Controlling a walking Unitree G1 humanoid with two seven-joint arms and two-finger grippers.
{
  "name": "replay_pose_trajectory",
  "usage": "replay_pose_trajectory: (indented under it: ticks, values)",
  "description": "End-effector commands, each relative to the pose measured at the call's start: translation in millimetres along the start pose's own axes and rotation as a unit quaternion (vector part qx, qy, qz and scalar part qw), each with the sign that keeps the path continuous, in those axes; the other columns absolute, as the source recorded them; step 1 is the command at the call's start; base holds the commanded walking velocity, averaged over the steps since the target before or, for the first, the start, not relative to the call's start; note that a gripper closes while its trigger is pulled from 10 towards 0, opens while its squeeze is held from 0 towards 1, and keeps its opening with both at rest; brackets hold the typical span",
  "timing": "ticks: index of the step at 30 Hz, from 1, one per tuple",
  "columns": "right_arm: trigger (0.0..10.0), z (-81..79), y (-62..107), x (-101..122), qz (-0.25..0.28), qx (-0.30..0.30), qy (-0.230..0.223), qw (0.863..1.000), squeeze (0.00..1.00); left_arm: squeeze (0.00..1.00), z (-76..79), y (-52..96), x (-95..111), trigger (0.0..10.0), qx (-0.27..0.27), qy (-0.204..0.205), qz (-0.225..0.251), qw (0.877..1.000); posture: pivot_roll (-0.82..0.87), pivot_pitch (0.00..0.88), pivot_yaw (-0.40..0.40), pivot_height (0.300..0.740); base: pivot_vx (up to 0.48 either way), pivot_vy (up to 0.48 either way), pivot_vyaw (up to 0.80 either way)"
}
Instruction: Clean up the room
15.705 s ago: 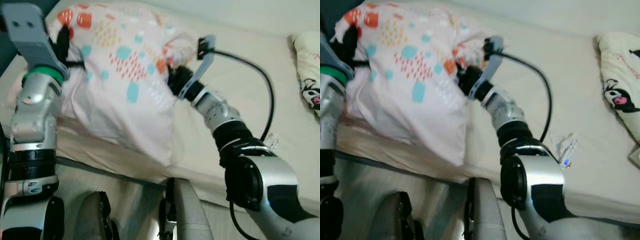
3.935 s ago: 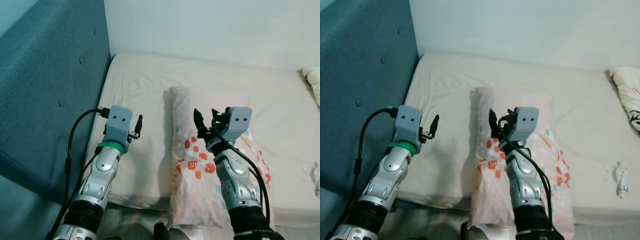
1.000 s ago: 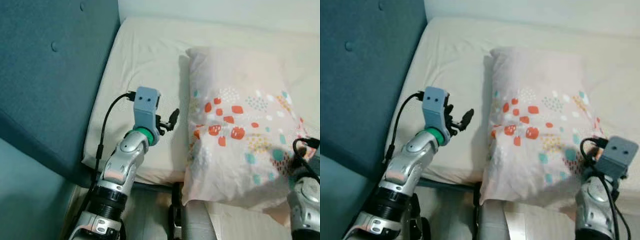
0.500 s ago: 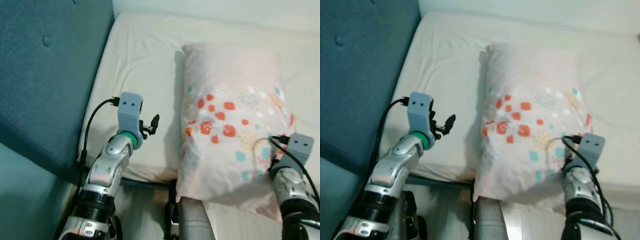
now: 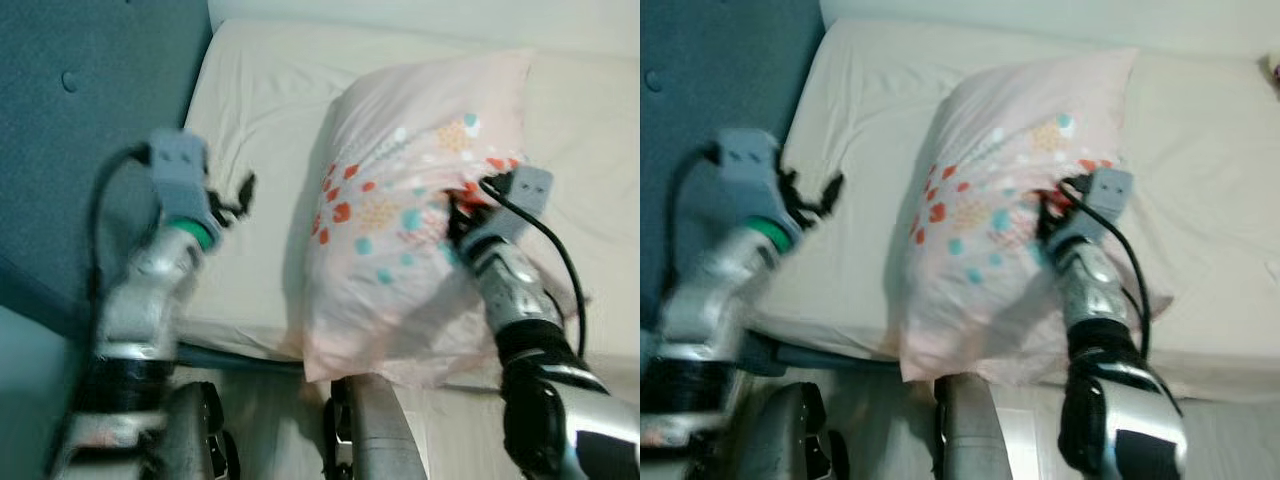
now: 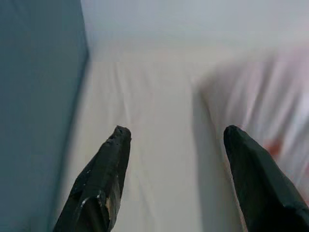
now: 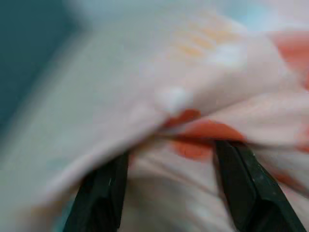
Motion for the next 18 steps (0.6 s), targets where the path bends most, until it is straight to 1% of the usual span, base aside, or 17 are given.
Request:
replay_pose_trajectory:
  ticks: [1, 2, 4, 5, 6, 7, 8, 9, 10, 11, 12, 13, 14, 15, 16, 17, 18]
  values:
    - [10.0, -51.6, -13.9, -5, -0.013, 0.123, 0.012, 0.992, 0.00, 0.00, -14.3, 0.7, 39, 10.0, -0.014, -0.006, 0.080, 0.997, -0.07, 0.195, 0.018, 0.615, 0.000, 0.000, 0.00]
    - [10.0, -51.6, -13.9, -5, -0.013, 0.123, 0.012, 0.992, 0.00, 0.00, -14.3, 0.7, 39, 10.0, -0.014, -0.006, 0.080, 0.997, -0.07, 0.195, 0.018, 0.615, 0.000, 0.000, 0.00]
    - [10.0, -108.6, -22.0, -16, -0.032, 0.234, 0.005, 0.972, 0.00, 0.00, -31.1, 3.1, 96, 10.0, -0.041, -0.003, 0.172, 0.984, -0.05, 0.187, 0.009, 0.615, 0.000, 0.000, 0.00]
    - [10.0, -136.7, -22.3, -20, -0.041, 0.289, -0.002, 0.956, 0.00, 0.00, -32.7, 8.6, 117, 10.0, -0.066, 0.001, 0.205, 0.976, -0.04, 0.183, 0.007, 0.615, 0.000, 0.000, 0.00]
    - [10.0, -136.7, -22.3, -20, -0.041, 0.289, -0.002, 0.956, 0.00, 0.00, -32.7, 8.6, 117, 10.0, -0.066, 0.001, 0.205, 0.976, -0.04, 0.183, 0.007, 0.615, 0.000, 0.000, 0.00]
    - [10.0, -158.4, -20.5, -23, -0.046, 0.336, -0.008, 0.941, 0.00, 0.00, -31.4, 13.7, 130, 10.0, -0.089, 0.003, 0.225, 0.970, -0.04, 0.183, 0.007, 0.615, 0.000, 0.000, 0.00]
    - [10.0, -158.4, -20.5, -23, -0.046, 0.336, -0.008, 0.941, 0.00, 0.00, -31.4, 13.7, 130, 10.0, -0.089, 0.003, 0.225, 0.970, -0.04, 0.183, 0.007, 0.615, 0.000, 0.000, 0.00]
    - [10.0, -181.8, -14.5, -29, -0.062, 0.395, -0.023, 0.917, 0.00, 0.00, -27.5, 18.8, 138, 10.0, -0.114, 0.007, 0.238, 0.965, -0.04, 0.181, 0.005, 0.615, 0.000, 0.000, 0.00]
    - [10.0, -181.8, -14.5, -29, -0.062, 0.395, -0.023, 0.917, 0.00, 0.00, -27.5, 18.8, 138, 10.0, -0.114, 0.007, 0.238, 0.965, -0.04, 0.181, 0.005, 0.615, 0.000, 0.000, 0.00]
    - [10.0, -199.1, -6.4, -34, -0.075, 0.447, -0.033, 0.891, 0.00, 0.00, -23.9, 22.0, 142, 10.0, -0.132, 0.010, 0.243, 0.961, -0.04, 0.180, 0.004, 0.615, 0.000, 0.000, 0.00]
    - [10.0, -212.1, 3.9, -39, -0.088, 0.498, -0.042, 0.862, 0.00, 0.00, -20.4, 24.0, 143, 10.0, -0.146, 0.015, 0.244, 0.959, -0.04, 0.180, 0.001, 0.615, 0.000, 0.000, 0.00]
    - [10.0, -218.8, 16.5, -44, -0.103, 0.545, -0.051, 0.831, 0.00, 0.00, -14.5, 25.4, 142, 10.0, -0.161, 0.018, 0.245, 0.956, -0.04, 0.179, -0.004, 0.615, 0.000, 0.000, 0.00]
    - [10.0, -218.9, 24.7, -47, -0.108, 0.569, -0.045, 0.814, 0.00, 0.00, -9.8, 25.8, 141, 10.0, -0.169, 0.019, 0.245, 0.954, -0.04, 0.179, -0.008, 0.615, 0.000, 0.000, 0.00]
    - [10.0, -218.9, 24.7, -47, -0.108, 0.569, -0.045, 0.814, 0.00, 0.00, -9.8, 25.8, 141, 10.0, -0.169, 0.019, 0.245, 0.954, -0.04, 0.179, -0.008, 0.615, 0.000, 0.000, 0.00]
    - [10.0, -215.3, 28.4, -47, -0.107, 0.579, -0.036, 0.807, 0.00, 0.00, -7.0, 26.0, 140, 10.0, -0.177, 0.021, 0.245, 0.953, -0.04, 0.179, -0.010, 0.615, 0.000, 0.000, 0.00]
    - [10.0, -203.7, 23.3, -37, -0.088, 0.559, -0.035, 0.824, 0.00, 0.00, -4.1, 25.9, 137, 10.0, -0.183, 0.030, 0.242, 0.952, -0.06, 0.177, -0.011, 0.615, 0.000, 0.000, 0.00]
    - [10.0, -203.7, 23.3, -37, -0.088, 0.559, -0.035, 0.824, 0.00, 0.00, -4.1, 25.9, 137, 10.0, -0.183, 0.030, 0.242, 0.952, -0.06, 0.177, -0.011, 0.615, 0.000, 0.000, 0.00]
Point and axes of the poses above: a point about 5 cm out from each wrist's last joint towards the gripper, its own y axis pointing back from the gripper into the wrist, its own x axis along the axis of the wrist's last joint, z = x × y, the point moved 1 cm from there along -y, pointing out of the wrist towards the gripper, and after that the axes turned 6 degrees about -y, right-handed, at the moved point
